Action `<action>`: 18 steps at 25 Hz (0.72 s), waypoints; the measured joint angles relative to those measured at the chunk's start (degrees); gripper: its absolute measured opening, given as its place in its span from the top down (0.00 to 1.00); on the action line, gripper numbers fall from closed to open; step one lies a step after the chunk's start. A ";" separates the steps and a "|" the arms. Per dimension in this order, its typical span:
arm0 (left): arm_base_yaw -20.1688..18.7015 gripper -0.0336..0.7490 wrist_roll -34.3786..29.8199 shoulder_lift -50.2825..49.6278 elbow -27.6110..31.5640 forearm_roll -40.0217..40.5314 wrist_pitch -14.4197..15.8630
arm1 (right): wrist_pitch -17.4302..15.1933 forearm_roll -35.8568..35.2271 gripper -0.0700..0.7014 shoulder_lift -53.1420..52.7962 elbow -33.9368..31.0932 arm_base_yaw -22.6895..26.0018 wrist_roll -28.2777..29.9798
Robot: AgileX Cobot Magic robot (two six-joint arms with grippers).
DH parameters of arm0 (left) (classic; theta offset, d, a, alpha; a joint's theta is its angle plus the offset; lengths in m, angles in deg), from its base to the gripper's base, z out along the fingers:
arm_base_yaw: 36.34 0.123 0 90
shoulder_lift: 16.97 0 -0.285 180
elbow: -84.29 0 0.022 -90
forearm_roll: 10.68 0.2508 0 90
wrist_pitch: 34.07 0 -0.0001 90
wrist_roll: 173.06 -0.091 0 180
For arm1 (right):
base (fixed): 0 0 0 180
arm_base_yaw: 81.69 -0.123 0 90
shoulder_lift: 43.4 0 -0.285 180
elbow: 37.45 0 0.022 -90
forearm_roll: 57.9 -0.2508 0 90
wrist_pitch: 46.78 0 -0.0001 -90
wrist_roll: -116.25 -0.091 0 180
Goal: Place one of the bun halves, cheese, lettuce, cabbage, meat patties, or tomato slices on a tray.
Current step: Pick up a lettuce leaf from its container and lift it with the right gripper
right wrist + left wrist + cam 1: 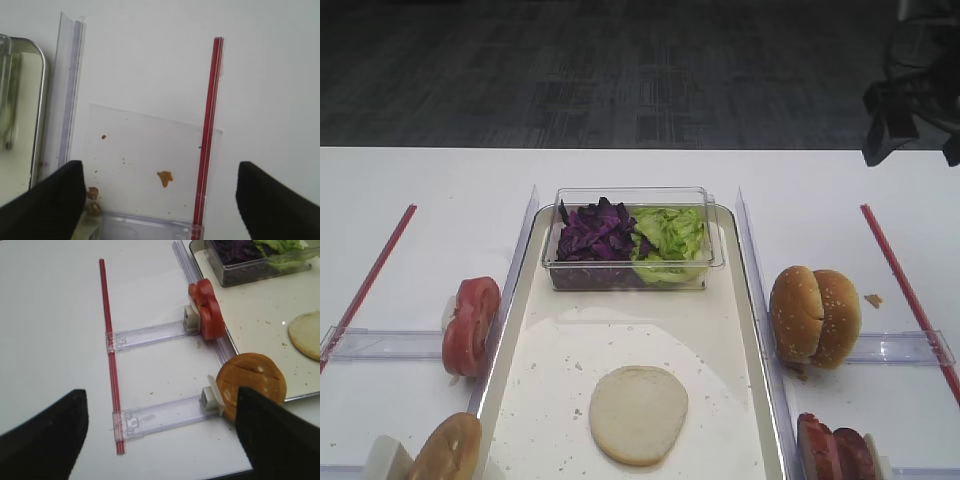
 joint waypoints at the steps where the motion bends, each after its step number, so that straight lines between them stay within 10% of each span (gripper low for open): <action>1: 0.00 0.25 0.00 0.00 0.00 0.00 0.00 | -0.14 0.00 0.10 0.95 0.40 0.00 0.00; 18: 0.00 0.25 0.00 0.00 0.00 0.00 0.00 | 0.59 -0.14 0.10 7.75 1.08 -0.09 0.60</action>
